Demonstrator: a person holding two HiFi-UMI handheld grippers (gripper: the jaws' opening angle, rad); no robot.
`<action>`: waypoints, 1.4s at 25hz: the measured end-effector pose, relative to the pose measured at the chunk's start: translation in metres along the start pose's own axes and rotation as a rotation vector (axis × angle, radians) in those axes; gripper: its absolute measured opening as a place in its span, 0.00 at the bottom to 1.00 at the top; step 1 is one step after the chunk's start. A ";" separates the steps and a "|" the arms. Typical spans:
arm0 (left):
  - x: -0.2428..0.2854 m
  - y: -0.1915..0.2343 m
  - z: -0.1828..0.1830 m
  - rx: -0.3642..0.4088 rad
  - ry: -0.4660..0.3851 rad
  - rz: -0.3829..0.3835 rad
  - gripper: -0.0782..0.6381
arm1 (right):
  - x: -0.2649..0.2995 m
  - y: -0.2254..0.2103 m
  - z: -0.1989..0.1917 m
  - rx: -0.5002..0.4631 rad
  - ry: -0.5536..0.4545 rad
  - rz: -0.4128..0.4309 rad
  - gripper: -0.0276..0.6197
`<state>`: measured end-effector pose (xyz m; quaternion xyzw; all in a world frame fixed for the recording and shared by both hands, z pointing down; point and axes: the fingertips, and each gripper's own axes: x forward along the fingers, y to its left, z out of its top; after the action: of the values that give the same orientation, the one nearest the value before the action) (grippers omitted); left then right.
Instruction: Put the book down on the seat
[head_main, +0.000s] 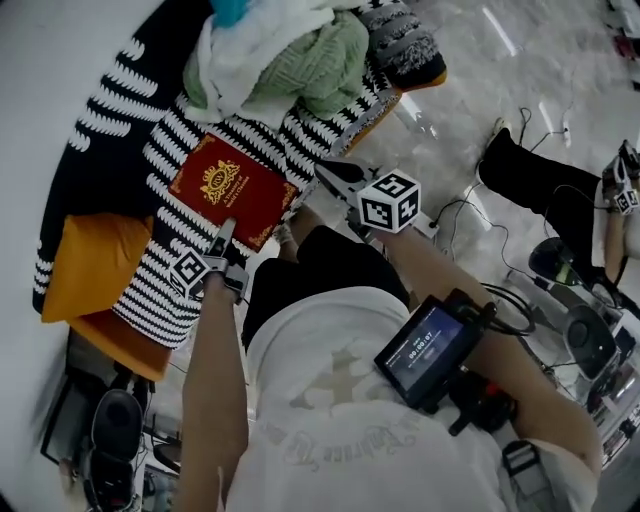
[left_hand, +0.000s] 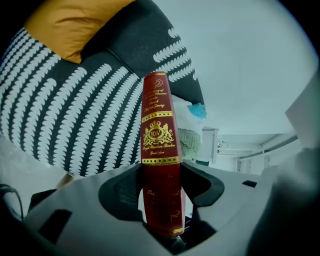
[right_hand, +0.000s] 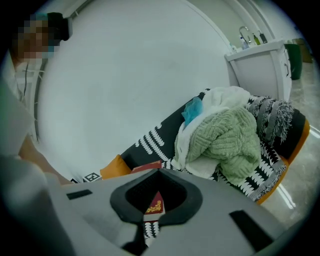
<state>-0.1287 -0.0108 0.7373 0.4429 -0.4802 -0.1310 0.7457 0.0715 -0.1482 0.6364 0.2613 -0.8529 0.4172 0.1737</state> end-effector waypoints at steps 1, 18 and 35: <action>0.001 0.001 -0.002 0.002 0.002 0.006 0.45 | -0.002 0.000 -0.002 0.002 0.002 0.000 0.06; 0.067 0.041 0.041 -0.063 -0.095 0.121 0.45 | 0.036 -0.055 -0.021 0.082 0.111 0.030 0.06; 0.113 0.080 0.070 -0.093 -0.184 0.116 0.45 | 0.077 -0.082 -0.036 0.111 0.158 0.057 0.06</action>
<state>-0.1484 -0.0731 0.8782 0.3656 -0.5647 -0.1497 0.7246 0.0607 -0.1851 0.7479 0.2125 -0.8192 0.4879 0.2140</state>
